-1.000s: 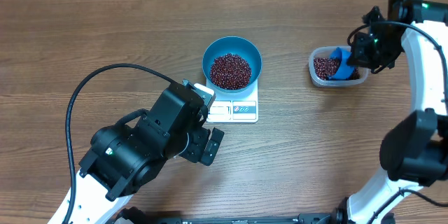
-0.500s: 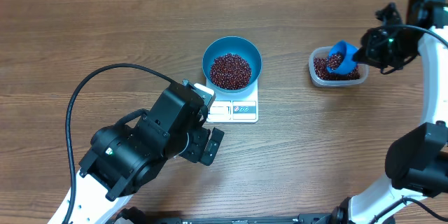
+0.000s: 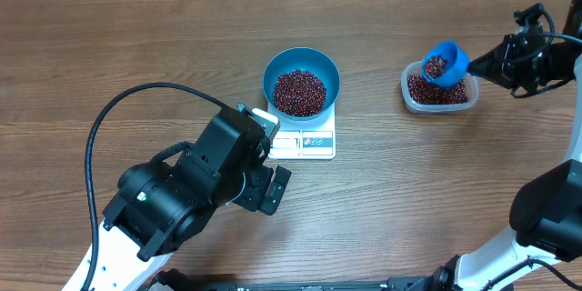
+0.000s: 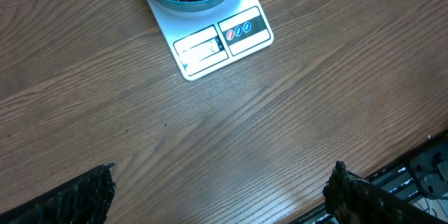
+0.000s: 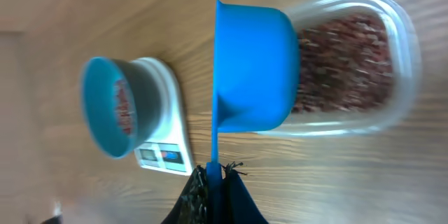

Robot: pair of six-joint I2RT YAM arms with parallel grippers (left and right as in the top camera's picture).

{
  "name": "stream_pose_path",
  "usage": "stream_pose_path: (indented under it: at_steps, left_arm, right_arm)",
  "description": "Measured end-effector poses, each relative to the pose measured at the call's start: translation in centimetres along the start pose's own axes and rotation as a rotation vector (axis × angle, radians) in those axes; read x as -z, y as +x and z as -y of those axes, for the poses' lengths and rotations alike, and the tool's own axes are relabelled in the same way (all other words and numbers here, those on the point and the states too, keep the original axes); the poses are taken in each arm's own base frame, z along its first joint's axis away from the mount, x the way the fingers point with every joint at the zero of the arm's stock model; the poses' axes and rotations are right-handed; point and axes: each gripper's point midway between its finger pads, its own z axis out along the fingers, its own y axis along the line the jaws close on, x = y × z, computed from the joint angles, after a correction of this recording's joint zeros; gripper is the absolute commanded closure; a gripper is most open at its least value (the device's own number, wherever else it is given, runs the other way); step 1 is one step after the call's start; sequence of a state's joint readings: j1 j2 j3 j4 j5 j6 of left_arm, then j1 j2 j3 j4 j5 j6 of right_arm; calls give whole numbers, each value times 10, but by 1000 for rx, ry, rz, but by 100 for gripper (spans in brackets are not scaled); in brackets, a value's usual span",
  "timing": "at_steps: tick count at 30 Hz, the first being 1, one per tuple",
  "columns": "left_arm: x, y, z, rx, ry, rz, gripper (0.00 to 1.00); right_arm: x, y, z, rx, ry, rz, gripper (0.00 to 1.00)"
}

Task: Scoop item into bowl and weigh 150g on scale
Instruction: 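Carry the filled scoop with the right gripper over the teal bowl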

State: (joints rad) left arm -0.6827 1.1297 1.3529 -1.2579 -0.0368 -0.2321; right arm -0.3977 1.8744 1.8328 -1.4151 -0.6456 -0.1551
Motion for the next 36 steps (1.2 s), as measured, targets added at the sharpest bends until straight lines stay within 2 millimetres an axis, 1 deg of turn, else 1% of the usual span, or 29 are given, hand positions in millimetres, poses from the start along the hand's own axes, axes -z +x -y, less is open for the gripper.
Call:
stream_pose_path:
  at_steps: [6,9,11,13,14,15,17,19,21,23,26,36]
  left_arm:
    - [0,0,0,0,0,0,0]
    - [0,0,0,0,0,0,0]
    - [0,0,0,0,0,0,1]
    - [0,0,0,0,0,0,0]
    - [0,0,0,0,0,0,0]
    - [0,0,0,0,0,0,0]
    - [0,0,0,0,0,0,0]
    - [0,0,0,0,0,0,0]
    - [0,0,0,0,0,0,1]
    - [0,0,0,0,0,0,0]
    - [0,0,0,0,0,0,0]
    - [0,0,0,0,0,0,1]
  right_arm:
    - [-1,-6,-26,43,-138,27,96]
    - [-7,-5,-44,83,-173,14,96]
    - [-12,-4,-62,130,-190,4,96]
    - [-16,-4,-87,201,-206,-1,96]
    - [-18,-4,-96,230,-209,0,96]
    - [-22,-3,-111,276,-208,-3,96]
    - [-27,-1,-128,327,-204,-7,96]
    - [-37,7,-152,395,-194,-21,96]
    - [-48,16,-168,447,-185,-42,96]
    - [-57,26,-179,481,-169,-69,96]
    - [-67,36,-187,520,-138,-90,96]
    - [-87,49,-193,621,13,-103,96]
